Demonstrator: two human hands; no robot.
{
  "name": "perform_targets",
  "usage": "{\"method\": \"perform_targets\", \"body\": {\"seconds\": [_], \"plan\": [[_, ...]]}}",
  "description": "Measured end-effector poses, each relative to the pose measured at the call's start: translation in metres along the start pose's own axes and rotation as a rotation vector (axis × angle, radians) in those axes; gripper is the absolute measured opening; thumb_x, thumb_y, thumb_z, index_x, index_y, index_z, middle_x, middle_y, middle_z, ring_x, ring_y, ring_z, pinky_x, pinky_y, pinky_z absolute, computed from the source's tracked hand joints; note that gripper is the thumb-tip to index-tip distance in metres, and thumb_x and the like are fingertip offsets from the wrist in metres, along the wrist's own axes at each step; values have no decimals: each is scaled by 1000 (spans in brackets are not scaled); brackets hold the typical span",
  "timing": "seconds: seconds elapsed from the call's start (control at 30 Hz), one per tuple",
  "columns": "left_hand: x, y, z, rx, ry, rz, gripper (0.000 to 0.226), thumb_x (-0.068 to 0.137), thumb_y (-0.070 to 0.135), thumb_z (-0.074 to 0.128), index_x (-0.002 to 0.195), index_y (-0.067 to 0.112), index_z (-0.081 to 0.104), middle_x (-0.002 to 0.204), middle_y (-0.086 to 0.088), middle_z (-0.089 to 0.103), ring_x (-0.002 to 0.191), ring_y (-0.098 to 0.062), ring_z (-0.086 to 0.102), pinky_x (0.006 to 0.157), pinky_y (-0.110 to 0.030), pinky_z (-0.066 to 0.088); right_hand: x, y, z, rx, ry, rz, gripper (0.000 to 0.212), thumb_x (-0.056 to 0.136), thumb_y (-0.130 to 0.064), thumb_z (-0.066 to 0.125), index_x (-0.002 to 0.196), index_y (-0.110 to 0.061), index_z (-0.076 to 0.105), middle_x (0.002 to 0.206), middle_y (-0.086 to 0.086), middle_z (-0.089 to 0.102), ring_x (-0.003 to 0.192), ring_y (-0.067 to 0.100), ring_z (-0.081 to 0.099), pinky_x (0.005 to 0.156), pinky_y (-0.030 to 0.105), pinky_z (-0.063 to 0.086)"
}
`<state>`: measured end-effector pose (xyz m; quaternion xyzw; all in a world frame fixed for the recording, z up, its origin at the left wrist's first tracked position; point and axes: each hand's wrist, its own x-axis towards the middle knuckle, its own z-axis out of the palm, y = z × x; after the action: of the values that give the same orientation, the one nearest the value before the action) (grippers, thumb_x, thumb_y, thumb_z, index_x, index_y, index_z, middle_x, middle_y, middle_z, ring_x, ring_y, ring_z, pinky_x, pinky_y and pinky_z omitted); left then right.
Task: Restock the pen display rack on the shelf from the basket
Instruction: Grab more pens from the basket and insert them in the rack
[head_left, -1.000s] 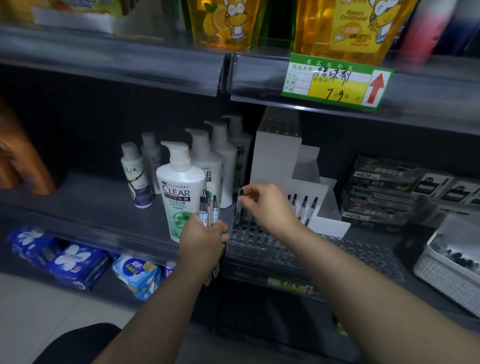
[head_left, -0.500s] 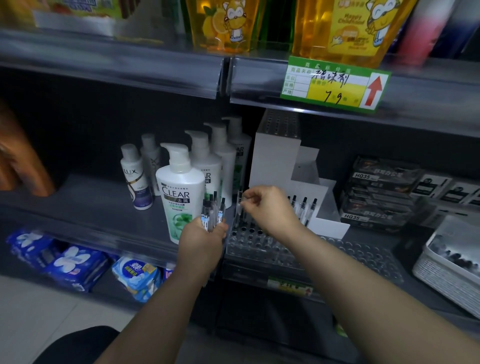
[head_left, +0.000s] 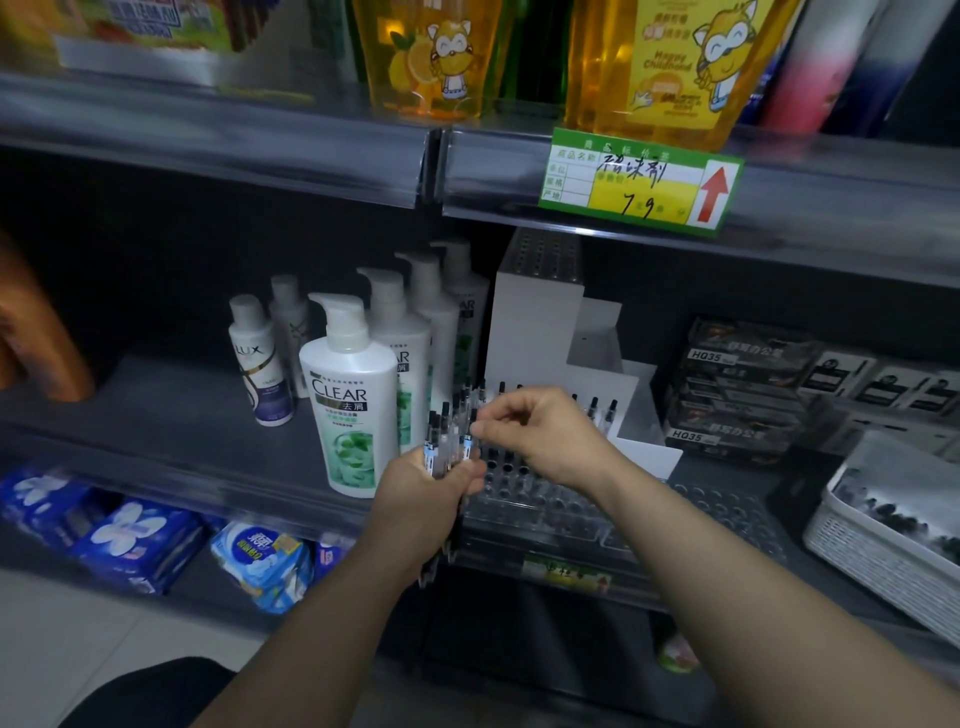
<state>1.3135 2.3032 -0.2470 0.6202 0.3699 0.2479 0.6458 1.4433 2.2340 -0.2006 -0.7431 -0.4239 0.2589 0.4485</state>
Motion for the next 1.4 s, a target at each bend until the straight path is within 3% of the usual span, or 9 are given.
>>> {"method": "perform_targets", "body": {"seconds": [0.17,0.23,0.4,0.57,0.73,0.8,1.0,1.23,1.4], "plan": [[4,1,-3,56,115,23,6,93,17,61,94,14,66,75,-1,71,74,-17,68,72,-32,56,2,3,-12,160,36,78,7,89,-14,65,88,-8,65,67,5,67,61,17,58,58,27,49],[9,2,-7,-8,153,13,10,95,12,57,101,8,65,77,0,71,72,-17,67,77,-38,57,5,2,-20,227,160,61,8,90,-10,63,93,-2,63,70,8,67,62,18,63,65,30,55],[10,5,-10,41,213,36,18,98,21,54,94,5,61,68,-1,66,53,-13,54,63,-34,50,15,5,-23,65,437,-61,8,88,-13,66,81,-12,63,70,5,68,72,24,71,75,42,59],[9,6,-7,65,189,38,15,98,16,49,92,8,60,74,-5,68,59,-17,55,66,-38,52,21,13,-7,-28,418,-104,12,87,-15,67,78,-19,61,72,4,64,76,28,68,76,44,57],[7,5,-8,44,162,50,6,96,6,46,96,10,50,80,-6,70,59,-15,59,68,-40,55,28,7,-3,-108,422,-151,8,88,-16,66,81,-17,62,67,-5,61,63,13,61,68,27,55],[7,5,-8,35,165,50,6,97,6,46,94,12,47,83,-6,69,61,-14,60,67,-39,55,29,8,-2,-144,414,-148,7,88,-17,66,81,-15,63,68,-1,65,64,15,64,67,26,55],[9,4,-5,-21,171,43,6,99,14,50,99,9,54,89,-9,68,67,-16,65,68,-37,57,29,19,9,-242,316,-95,14,89,-18,65,80,-8,65,76,11,69,74,26,66,72,39,56],[11,3,-7,-40,183,34,9,97,13,55,97,6,61,81,-7,69,66,-16,65,73,-40,59,29,23,14,-277,305,-65,15,90,-20,64,81,-8,65,76,9,69,73,25,66,70,37,56],[10,1,-8,-47,131,24,6,96,11,56,97,7,60,83,-5,71,67,-13,67,66,-30,58,28,23,11,-295,272,-57,12,89,-20,64,82,-10,64,76,9,69,73,25,68,70,38,57]]}}
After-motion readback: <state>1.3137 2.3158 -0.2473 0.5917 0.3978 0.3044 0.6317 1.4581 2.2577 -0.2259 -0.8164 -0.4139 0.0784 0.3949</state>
